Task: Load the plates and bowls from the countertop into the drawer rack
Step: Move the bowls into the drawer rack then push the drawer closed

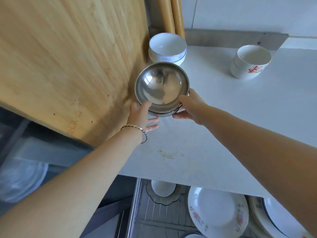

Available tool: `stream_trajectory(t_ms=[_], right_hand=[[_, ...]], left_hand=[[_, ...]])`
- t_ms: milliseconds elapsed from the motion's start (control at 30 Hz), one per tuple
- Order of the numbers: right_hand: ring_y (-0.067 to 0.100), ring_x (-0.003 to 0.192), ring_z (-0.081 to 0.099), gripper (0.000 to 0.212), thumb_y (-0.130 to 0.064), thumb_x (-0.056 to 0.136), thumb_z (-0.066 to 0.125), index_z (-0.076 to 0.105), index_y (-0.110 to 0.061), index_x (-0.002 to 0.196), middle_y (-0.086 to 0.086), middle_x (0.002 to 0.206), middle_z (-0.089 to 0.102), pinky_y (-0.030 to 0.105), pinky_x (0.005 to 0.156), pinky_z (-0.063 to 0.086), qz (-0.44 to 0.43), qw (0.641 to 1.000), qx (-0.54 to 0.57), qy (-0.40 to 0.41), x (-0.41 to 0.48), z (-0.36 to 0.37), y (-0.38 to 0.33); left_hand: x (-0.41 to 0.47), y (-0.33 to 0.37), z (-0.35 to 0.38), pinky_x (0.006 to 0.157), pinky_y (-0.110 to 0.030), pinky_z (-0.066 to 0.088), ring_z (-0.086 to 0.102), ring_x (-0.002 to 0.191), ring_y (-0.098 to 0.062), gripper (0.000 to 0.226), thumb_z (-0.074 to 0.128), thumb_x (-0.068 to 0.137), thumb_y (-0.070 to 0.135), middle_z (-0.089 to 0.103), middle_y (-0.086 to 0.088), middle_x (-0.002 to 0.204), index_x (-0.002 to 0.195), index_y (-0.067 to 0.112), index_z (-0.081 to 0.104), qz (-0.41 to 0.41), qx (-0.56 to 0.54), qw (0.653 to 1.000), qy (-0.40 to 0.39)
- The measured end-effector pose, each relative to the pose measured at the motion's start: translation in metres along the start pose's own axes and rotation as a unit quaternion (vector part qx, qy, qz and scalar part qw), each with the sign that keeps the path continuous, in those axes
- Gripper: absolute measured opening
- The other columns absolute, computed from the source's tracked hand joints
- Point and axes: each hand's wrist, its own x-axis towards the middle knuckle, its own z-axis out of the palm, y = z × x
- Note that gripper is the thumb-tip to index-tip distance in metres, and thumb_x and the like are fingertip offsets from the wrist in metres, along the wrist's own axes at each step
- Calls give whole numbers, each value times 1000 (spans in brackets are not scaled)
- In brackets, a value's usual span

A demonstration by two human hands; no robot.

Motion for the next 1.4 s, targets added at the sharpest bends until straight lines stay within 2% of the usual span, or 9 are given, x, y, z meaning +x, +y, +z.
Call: stream_trajectory(t_ms=[300, 433, 567, 667, 767, 900, 967, 1233, 1400], right_hand=[[22, 69, 69, 42, 1, 87, 41, 44, -23, 122, 9, 90, 66, 32, 72, 61, 34, 998, 13, -49, -127, -64, 82], [10, 63, 69, 51, 1, 87, 46, 38, -30, 127, 3, 88, 65, 26, 65, 60, 51, 990, -63, -114, -189, -81, 122], [25, 76, 69, 35, -20, 97, 42, 37, -30, 130, 8, 89, 67, 33, 73, 59, 148, 974, -45, -167, -225, -78, 165], [26, 80, 69, 37, -14, 96, 37, 35, -25, 131, 6, 87, 64, 37, 79, 60, 171, 961, -117, -185, -227, -59, 205], [25, 78, 65, 43, -11, 92, 36, 34, -23, 133, 7, 99, 59, 36, 77, 58, 141, 955, -189, -182, -207, -28, 241], [27, 96, 55, 51, -22, 93, 40, 28, -26, 143, 6, 117, 54, 36, 79, 48, 101, 945, -249, -185, -167, 18, 276], [32, 109, 56, 50, -31, 95, 39, 27, -29, 143, 10, 125, 57, 35, 88, 45, 95, 930, -295, -197, -148, 35, 292], [31, 95, 64, 43, -30, 95, 35, 31, -27, 138, 13, 114, 64, 41, 84, 53, 121, 879, -401, -228, -90, 72, 358], [31, 91, 63, 41, -25, 95, 37, 31, -27, 136, 15, 110, 64, 40, 85, 50, 129, 856, -440, -239, -88, 76, 368]], left_hand=[[-94, -47, -5, 61, -38, 59, 68, 59, -22, 36, 47, 91, 7, 59, -3, 87, 117, 28, 36, -3, 198, 976, -89], [-146, -98, -17, 57, -36, 62, 69, 67, -24, 55, 42, 87, -13, 61, -8, 95, 120, 30, 35, -49, 208, 968, -133], [-177, -155, -45, 64, -46, 61, 66, 90, -34, 62, 36, 87, -18, 60, -12, 111, 111, 39, 44, -158, 152, 959, -178], [-181, -201, -62, 65, -51, 58, 65, 85, -33, 57, 34, 87, -19, 61, -13, 104, 105, 33, 47, -235, 125, 954, -136], [-168, -244, -76, 57, -48, 58, 62, 80, -31, 51, 34, 86, -20, 59, -17, 111, 120, 17, 45, -271, 95, 957, -29], [-146, -291, -93, 84, -54, 50, 57, 104, -40, 41, 34, 87, -21, 54, -22, 127, 115, 6, 49, -295, 60, 945, 124], [-138, -309, -100, 81, -50, 53, 55, 104, -36, 42, 38, 88, -20, 53, -23, 131, 121, 2, 51, -313, 54, 934, 163], [-98, -360, -118, 59, -35, 59, 60, 83, -29, 29, 51, 90, -6, 57, -15, 113, 117, 4, 56, -338, 45, 916, 212], [-77, -401, -136, 95, -48, 51, 54, 120, -37, 37, 44, 93, -5, 54, -19, 129, 130, -3, 46, -384, 147, 893, 184]])
